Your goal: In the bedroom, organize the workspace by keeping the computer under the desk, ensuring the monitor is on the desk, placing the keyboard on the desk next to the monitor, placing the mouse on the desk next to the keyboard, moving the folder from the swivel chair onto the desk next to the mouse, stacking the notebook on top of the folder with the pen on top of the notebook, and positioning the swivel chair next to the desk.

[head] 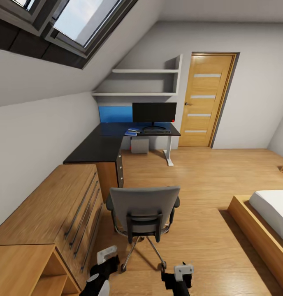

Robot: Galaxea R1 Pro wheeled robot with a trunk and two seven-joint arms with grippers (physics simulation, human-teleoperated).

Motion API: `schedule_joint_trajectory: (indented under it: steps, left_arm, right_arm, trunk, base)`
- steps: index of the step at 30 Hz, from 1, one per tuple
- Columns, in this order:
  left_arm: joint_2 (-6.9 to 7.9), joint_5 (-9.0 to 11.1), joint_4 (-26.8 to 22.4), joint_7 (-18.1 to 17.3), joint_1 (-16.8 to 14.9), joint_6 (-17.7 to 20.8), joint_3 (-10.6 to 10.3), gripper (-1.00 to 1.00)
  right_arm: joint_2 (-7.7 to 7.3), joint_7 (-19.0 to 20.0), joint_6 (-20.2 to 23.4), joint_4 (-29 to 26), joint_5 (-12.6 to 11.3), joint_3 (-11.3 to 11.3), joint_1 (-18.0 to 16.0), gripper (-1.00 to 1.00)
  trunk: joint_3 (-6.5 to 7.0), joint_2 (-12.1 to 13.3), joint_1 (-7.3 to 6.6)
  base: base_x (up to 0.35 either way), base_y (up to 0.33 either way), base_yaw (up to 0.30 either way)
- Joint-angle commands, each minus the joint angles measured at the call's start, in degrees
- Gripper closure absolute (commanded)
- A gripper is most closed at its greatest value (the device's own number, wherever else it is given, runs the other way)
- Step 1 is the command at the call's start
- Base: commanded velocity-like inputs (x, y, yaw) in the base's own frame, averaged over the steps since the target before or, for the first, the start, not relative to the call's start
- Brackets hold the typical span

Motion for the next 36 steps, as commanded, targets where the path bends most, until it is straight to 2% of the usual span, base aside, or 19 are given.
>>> schedule_joint_trajectory:
  steps: [1, 4, 6, 12, 15, 16, 17, 20, 26, 31, 33, 36]
  left_arm:
    - [0.0, 0.31, 0.12, 0.44, -0.79, 0.43, -0.1, -1.0]
    - [0.0, 0.3, 1.14, 0.53, -3.46, 0.84, -0.11, -1.0]
    - [0.0, 0.3, 3.56, 0.41, -5.63, 1.0, -0.12, -1.0]
    - [0.0, 0.2, 11.65, 0.02, -11.21, 1.0, -0.11, -1.0]
    - [0.04, 0.19, 13.56, -0.05, -11.89, 0.87, -0.11, -1.0]
    - [0.12, 0.05, 17.66, -0.25, -12.21, 0.53, -0.2, -1.0]
    - [0.15, 0.01, 18.75, -0.3, -12.27, 0.46, -0.28, -1.0]
    - [0.38, -0.04, 20.28, -0.42, -12.34, 0.36, -0.35, -1.0]
    - [0.46, -0.05, 21.01, -0.42, -12.36, -0.32, -0.52, -1.0]
    - [0.5, 0.02, 21.63, -0.4, -12.36, -3.52, -0.45, -1.0]
    - [0.5, -0.03, 23.72, -0.39, -12.36, -5.46, -0.54, -1.0]
    - [0.51, -0.05, 24.0, -0.41, -12.36, -5.67, -0.54, -1.0]
  right_arm:
    - [0.02, -0.44, 0.54, -0.11, -0.33, 0.4, -0.77, -1.0]
    - [0.03, -0.44, 3.42, -0.25, -0.47, 0.19, -3.07, -1.0]
    - [-0.1, -0.44, 5.88, -0.24, -0.55, 0.03, -4.75, -1.0]
    - [-0.41, -0.44, 7.57, -0.11, -0.66, -0.13, -7.3, -1.0]
    - [-0.54, -0.4, 7.69, 0.42, -0.99, -0.38, -7.76, -1.0]
    - [-0.51, -0.37, 7.48, 1.93, -2.07, -1.22, -7.97, -1.0]
    - [-0.53, -0.35, 7.37, 2.3, -2.54, -1.59, -8.01, -1.0]
    - [-0.61, -0.3, 6.85, 2.84, -3.22, -2.06, -8.06, -1.0]
    - [-0.65, -0.57, 2.03, 3.19, -3.46, -2.05, -7.98, -1.0]
    - [-0.43, -0.33, 0.13, 3.27, -2.94, -1.82, -7.73, -1.0]
    - [-0.6, -0.32, -0.23, 3.27, -2.59, -1.9, -7.65, -1.0]
    - [-0.64, -0.34, -0.24, 3.27, -2.57, -1.92, -7.64, -1.0]
  trunk:
    - [-0.28, -0.49, 0.23]
    - [-0.82, -1.69, 0.89]
    - [-1.18, -2.49, 1.33]
    - [-2.26, -4.9, 2.65]
    - [-2.8, -6.1, 3.31]
    - [-2.98, -6.5, 3.53]
    - [-3.16, -6.9, 3.75]
    - [-3.7, -8.11, 4.41]
    - [-4.77, -10.51, 5.73]
    - [-5.67, -12.52, 6.82]
    - [-6.03, -13.32, 7.26]
    - [-6.57, -14.52, 7.92]
  base:
    - [0.0, 0.0, 0.0]
    - [0.0, 0.0, 0.0]
    - [0.0, 0.0, 0.0]
    - [0.0, 0.0, 0.0]
    - [0.0, 0.0, 0.0]
    - [0.0, 0.0, 0.0]
    - [0.0, 0.0, 0.0]
    - [0.0, 0.0, 0.0]
    - [0.0, 0.0, 0.0]
    - [0.0, 0.0, 0.0]
    - [0.0, 0.0, 0.0]
    - [0.0, 0.0, 0.0]
